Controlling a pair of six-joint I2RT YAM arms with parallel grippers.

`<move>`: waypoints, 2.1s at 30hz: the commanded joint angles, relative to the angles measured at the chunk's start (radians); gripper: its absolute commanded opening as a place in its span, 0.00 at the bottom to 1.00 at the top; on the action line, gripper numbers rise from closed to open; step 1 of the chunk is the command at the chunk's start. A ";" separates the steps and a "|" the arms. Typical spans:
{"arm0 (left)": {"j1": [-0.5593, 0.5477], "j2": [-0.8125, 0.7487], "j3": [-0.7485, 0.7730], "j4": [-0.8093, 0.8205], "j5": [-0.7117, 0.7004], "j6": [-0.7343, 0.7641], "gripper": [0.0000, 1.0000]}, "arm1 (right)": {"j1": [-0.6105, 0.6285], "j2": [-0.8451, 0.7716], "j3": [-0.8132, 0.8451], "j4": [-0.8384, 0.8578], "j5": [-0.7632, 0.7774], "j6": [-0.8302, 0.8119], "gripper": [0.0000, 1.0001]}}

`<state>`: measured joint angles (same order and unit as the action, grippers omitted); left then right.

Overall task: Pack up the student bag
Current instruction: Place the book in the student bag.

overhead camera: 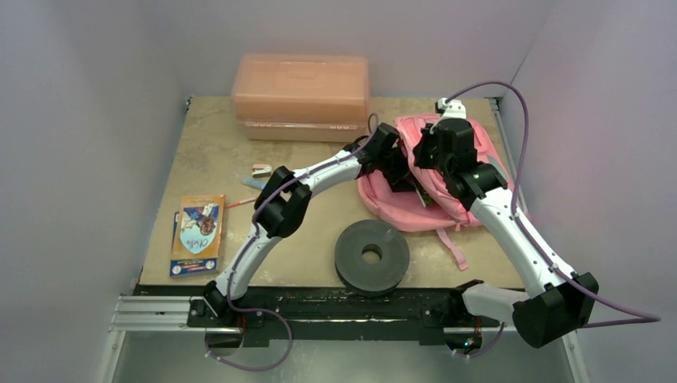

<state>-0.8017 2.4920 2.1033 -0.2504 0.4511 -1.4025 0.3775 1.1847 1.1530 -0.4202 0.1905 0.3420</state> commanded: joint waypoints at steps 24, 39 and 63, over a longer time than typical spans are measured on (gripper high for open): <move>0.013 -0.163 -0.049 -0.194 0.019 0.135 0.33 | 0.005 -0.034 -0.010 0.080 0.022 0.005 0.00; -0.007 0.083 0.242 -0.033 0.077 0.000 0.34 | 0.005 -0.031 -0.023 0.088 0.019 0.004 0.00; -0.005 -0.194 -0.183 -0.056 -0.006 0.155 0.59 | 0.004 -0.028 -0.041 0.113 0.003 0.001 0.00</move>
<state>-0.7746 2.2116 1.8557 -0.3744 0.4175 -1.1995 0.3794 1.1824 1.1049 -0.3809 0.2016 0.3435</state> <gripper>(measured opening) 0.647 0.008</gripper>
